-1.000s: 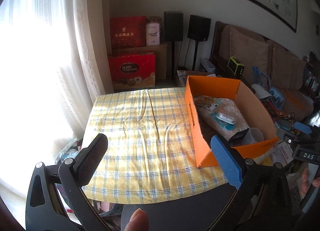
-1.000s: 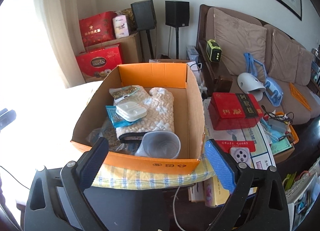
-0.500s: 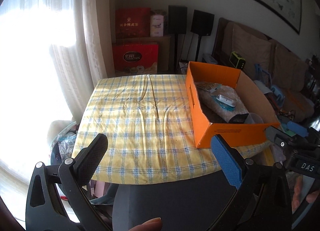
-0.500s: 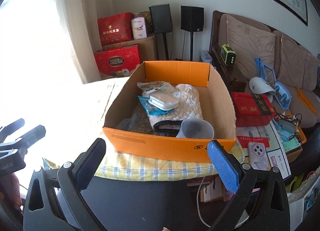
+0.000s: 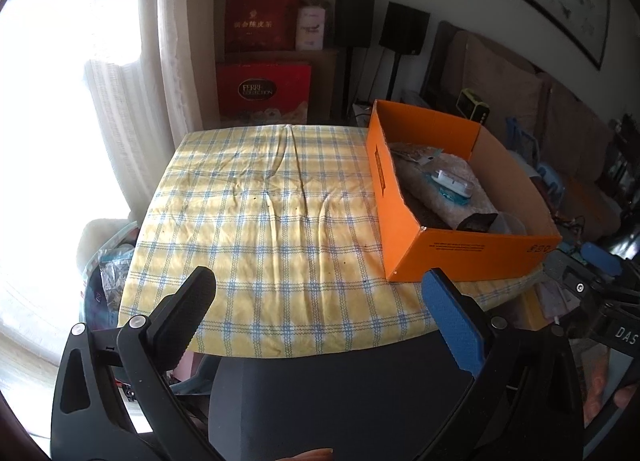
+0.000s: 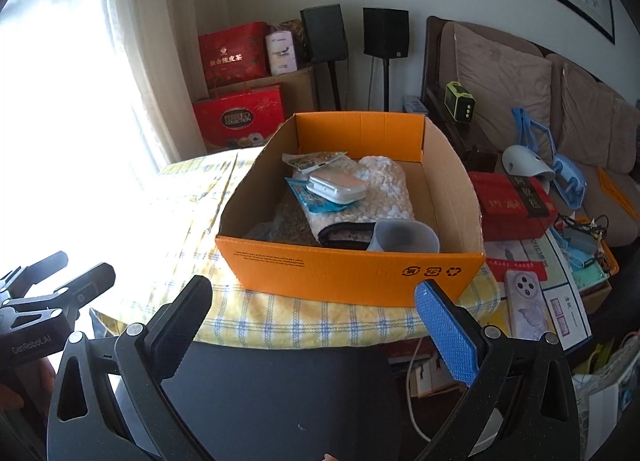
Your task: Organize objects
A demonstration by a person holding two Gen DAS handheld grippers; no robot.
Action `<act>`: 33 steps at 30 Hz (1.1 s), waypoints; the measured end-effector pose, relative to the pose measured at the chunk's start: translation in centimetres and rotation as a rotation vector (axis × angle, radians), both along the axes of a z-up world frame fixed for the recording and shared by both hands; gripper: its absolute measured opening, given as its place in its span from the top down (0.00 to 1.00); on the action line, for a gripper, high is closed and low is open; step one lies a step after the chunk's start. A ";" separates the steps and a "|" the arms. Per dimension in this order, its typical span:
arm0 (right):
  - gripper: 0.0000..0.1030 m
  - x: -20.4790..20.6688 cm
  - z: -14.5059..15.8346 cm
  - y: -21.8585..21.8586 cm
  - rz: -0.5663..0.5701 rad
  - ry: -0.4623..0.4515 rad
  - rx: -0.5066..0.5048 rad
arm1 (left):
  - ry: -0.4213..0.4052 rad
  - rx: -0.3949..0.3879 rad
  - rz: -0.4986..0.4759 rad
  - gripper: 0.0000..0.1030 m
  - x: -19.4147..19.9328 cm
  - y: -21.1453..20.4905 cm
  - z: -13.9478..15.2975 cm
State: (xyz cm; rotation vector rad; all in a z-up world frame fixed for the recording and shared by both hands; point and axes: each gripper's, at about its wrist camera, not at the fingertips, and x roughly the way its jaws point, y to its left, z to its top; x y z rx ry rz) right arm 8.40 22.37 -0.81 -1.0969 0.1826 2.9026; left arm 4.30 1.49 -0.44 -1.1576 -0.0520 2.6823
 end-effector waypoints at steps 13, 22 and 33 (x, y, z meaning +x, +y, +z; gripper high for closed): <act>0.01 -0.4 0.5 3.7 -0.088 0.016 0.040 | 0.007 -0.044 0.026 0.00 -1.5 1.0 -0.6; 0.01 -0.8 0.2 3.3 -0.083 0.011 0.055 | -0.002 -0.033 0.022 0.00 -1.9 1.1 -0.8; 0.01 -1.5 -0.3 7.2 -0.161 -0.020 0.090 | -0.079 0.025 -0.062 0.00 -5.9 3.9 -1.7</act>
